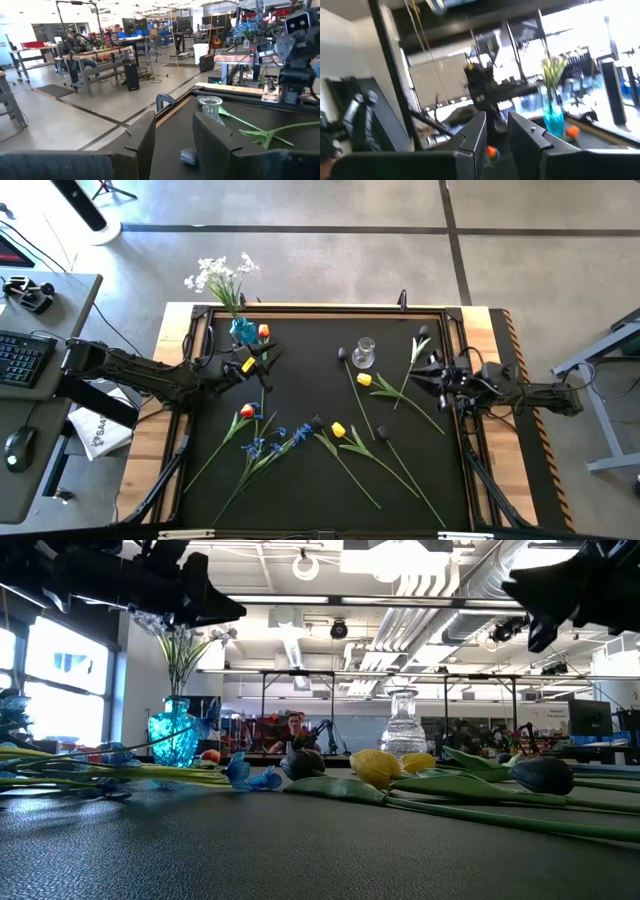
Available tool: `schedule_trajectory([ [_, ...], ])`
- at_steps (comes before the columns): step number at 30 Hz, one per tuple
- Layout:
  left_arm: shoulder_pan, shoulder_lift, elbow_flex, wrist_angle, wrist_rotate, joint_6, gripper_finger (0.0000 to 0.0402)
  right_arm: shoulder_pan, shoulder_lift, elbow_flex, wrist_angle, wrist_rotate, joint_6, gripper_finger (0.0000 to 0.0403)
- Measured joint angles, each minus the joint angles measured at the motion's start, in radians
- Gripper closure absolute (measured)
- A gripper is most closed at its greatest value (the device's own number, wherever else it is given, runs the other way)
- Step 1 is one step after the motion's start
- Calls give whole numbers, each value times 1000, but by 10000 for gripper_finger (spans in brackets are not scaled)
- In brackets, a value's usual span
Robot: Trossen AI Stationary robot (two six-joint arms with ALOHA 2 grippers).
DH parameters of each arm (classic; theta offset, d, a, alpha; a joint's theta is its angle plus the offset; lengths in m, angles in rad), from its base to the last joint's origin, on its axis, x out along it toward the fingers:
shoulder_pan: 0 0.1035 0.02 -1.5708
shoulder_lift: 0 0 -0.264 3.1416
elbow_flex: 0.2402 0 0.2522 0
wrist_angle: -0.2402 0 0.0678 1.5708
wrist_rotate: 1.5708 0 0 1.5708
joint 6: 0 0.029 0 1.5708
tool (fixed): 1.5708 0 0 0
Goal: Sort flowers into vase by color
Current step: Put the black flower into the transparent vase
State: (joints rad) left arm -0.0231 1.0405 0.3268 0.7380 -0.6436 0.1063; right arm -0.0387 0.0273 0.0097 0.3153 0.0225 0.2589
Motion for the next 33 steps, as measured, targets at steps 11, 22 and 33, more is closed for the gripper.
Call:
schedule_trajectory([
  [11,0,0,0,-7,5,-24,282,0,189,50,-319,441,315,324],
  [22,0,0,0,-7,5,-28,282,-48,701,361,-766,632,608,323],
  [33,0,0,0,-7,5,-26,282,-329,1098,481,-905,525,631,308],
])
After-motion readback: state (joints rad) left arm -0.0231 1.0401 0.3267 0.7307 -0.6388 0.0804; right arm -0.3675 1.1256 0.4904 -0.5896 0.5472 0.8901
